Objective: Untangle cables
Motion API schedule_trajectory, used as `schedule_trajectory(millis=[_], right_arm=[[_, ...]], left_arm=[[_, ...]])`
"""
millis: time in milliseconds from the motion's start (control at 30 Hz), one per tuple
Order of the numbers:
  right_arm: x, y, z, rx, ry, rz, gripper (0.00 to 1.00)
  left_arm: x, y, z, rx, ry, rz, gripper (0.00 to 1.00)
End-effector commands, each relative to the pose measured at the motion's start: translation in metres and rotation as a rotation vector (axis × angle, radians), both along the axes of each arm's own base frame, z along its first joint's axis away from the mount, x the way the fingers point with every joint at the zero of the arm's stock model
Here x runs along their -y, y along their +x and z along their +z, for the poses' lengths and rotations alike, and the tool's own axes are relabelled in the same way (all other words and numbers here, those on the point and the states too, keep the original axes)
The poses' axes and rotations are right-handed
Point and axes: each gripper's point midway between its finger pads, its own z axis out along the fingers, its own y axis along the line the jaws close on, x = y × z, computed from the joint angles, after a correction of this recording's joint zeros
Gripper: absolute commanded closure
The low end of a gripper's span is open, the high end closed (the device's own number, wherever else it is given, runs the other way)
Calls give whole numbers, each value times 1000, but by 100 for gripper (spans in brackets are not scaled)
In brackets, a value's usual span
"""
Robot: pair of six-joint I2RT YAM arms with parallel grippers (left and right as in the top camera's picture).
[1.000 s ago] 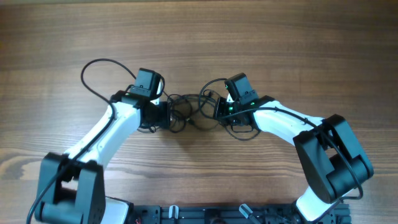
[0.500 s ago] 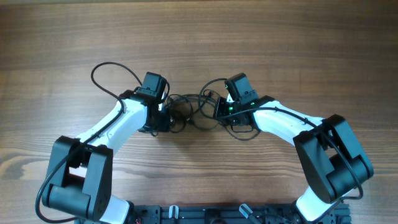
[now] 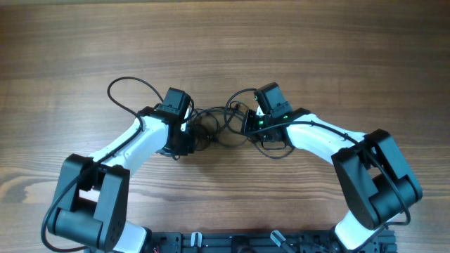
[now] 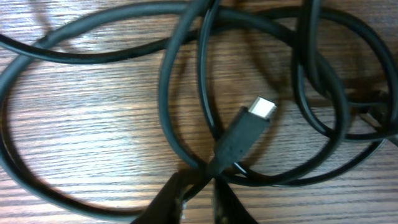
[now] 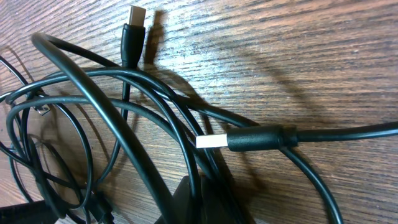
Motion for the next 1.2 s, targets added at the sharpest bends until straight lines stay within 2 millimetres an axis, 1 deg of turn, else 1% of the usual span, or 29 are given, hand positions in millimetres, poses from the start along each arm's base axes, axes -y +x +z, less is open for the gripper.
schedule_trajectory(millis=[0,33,200,267,333,467,667,767,800,833,867,900,933,967,1067,1167], right_arm=[[17,-4,-16,-34,-64,-44,95],[17,-4,-16,-34,-64,-44,96],[17,-4,-16,-34,-64,-44,95],[17,-4,-16,-34,-64,-44,95],[17,-4,-16,-34,-64,-44,95],[17,-4,-16,-34,-64,-44,95],[17,-4,-16,-34,-64,-44,95],[17,-4,-16,-34,-64,-44,95],[17,-4,-16,-34,-63,-44,95],[17,-4,-16,-34,-63,-44,95],[17,-4,-16,-34,-64,-44,95],[17,-4,-16,-34,-63,-44,95],[17,-4,-16,-34,-63,-44,95],[17,-4,-16,-33,-63,-44,95],[16,-4,-15,-31,-62,-44,95],[16,-4,-15,-32,-62,-44,95]], left_arm=[[-18,-21,-15,-67,76,18,94],[-18,-21,-15,-67,79,18,96],[-21,-20,-13,-63,79,31,96],[-27,-18,-7,-49,81,70,96],[-40,-12,0,-14,109,147,96],[-66,2,24,84,120,257,96],[-123,26,70,283,119,465,96],[-143,36,93,374,64,571,96],[-148,39,100,403,42,604,90],[-151,43,106,429,10,634,80],[-150,46,111,447,-35,645,59],[-141,50,115,458,-111,634,53],[-117,55,121,451,-251,586,41],[-107,56,122,442,-302,565,36],[-73,56,126,400,-441,478,33],[-54,53,121,369,-455,422,33]])
